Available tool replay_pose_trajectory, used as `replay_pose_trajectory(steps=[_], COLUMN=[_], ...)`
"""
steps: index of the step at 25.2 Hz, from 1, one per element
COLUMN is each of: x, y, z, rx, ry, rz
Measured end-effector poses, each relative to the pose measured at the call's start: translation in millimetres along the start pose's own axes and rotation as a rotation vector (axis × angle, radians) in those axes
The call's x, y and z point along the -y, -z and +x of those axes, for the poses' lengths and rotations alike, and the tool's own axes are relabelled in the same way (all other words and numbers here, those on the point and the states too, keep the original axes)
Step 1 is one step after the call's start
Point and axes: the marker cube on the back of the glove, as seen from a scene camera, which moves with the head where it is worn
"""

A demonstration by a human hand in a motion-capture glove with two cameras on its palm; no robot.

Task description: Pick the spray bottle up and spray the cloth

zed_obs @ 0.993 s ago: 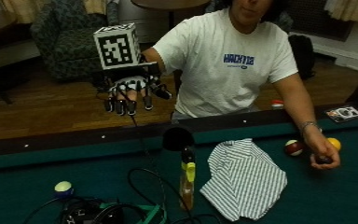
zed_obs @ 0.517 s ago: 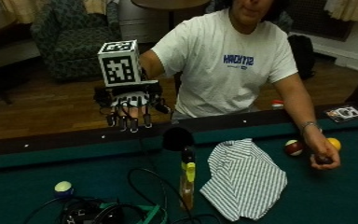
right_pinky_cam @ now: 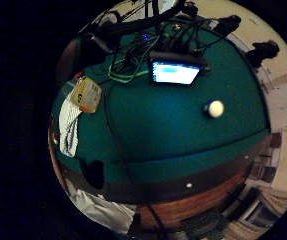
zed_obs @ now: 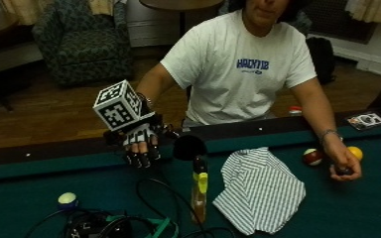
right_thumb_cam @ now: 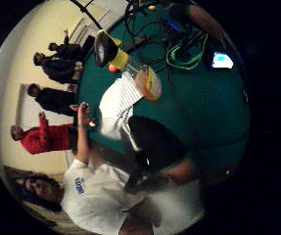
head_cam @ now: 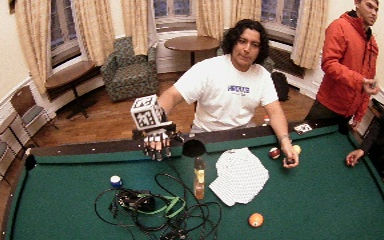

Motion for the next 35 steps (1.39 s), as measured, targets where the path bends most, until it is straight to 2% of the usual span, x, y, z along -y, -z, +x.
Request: replay_pose_trajectory(steps=[5, 10, 22, 30, 35], x=[4.3, 21.3, 66.4, 80.2, 79.4], y=[-37.8, -57.4, -73.0, -77.6, -80.4], z=[0.4, -12.0, -41.1, -49.3, -51.2], rx=[0.398, 0.602, 0.711, 0.729, 0.774], ry=[0.005, 0.017, 0.04, 0.075, 0.117], rz=[-0.018, 0.003, 0.033, 0.095, 0.068])
